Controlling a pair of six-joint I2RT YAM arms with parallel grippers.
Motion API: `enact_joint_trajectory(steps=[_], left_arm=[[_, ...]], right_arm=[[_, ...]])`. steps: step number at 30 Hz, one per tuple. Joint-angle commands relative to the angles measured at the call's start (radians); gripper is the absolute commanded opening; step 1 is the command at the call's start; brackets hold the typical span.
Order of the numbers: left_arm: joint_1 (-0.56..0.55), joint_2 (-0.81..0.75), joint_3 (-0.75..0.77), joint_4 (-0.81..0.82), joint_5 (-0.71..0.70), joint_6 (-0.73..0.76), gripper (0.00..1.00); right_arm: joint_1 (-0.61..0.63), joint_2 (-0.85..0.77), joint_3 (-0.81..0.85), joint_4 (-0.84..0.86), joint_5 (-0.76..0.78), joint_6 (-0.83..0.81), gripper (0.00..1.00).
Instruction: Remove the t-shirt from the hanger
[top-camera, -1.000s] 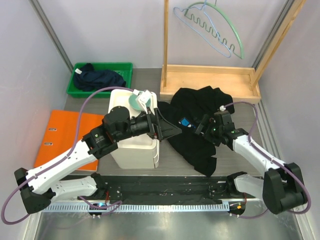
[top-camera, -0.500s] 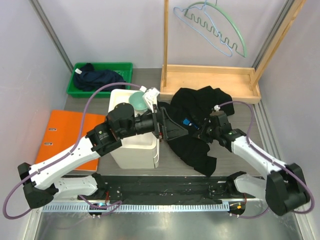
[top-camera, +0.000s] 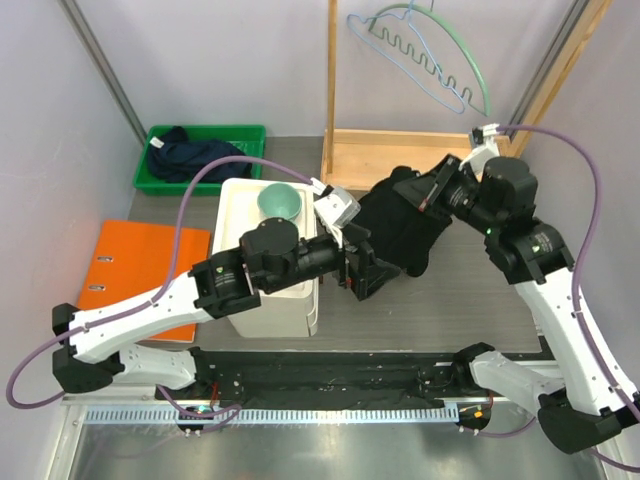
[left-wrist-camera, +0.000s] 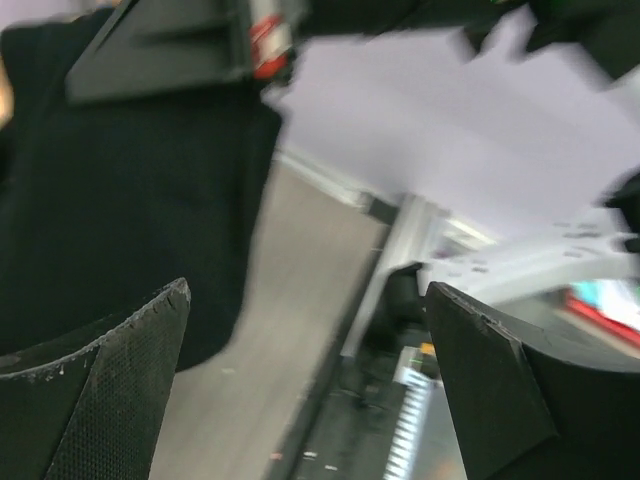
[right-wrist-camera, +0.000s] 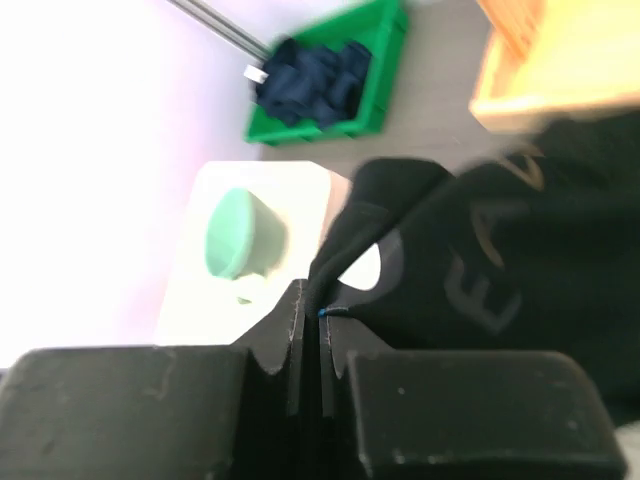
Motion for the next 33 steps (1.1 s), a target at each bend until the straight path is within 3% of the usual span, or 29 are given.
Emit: enact_joint_trajectory(steps=[1,8,16,19,26,29,30,33], left_arm=[[-0.018,0.034,0.012,-0.002,-0.265,0.219,1.00],[-0.018,0.048,0.020,0.029,-0.397,0.254,1.00],[-0.018,0.029,0.048,-0.035,-0.448,0.241,1.00],[-0.017,-0.001,0.061,-0.058,-0.356,0.242,1.00],[-0.008,0.014,0.222,-0.287,-0.135,0.207,1.00],[0.035,0.028,0.276,-0.363,-0.003,0.150,1.00],[0.073,0.023,0.278,-0.362,0.122,0.133,1.00],[0.161,-0.015,0.229,-0.295,0.265,0.057,1.00]], right_arm=[[0.004,0.072,0.183,-0.024,-0.071,-0.005,0.01],[0.004,0.127,0.384,-0.043,-0.128,-0.002,0.01],[0.004,0.113,0.409,-0.053,-0.168,-0.014,0.01],[0.004,0.118,0.406,-0.051,-0.205,-0.019,0.01],[0.004,0.106,0.415,-0.048,-0.303,-0.106,0.01],[0.004,0.076,0.392,-0.051,-0.334,-0.168,0.01],[0.004,0.067,0.384,-0.050,-0.353,-0.180,0.01],[0.004,0.029,0.352,-0.048,-0.421,-0.235,0.01]])
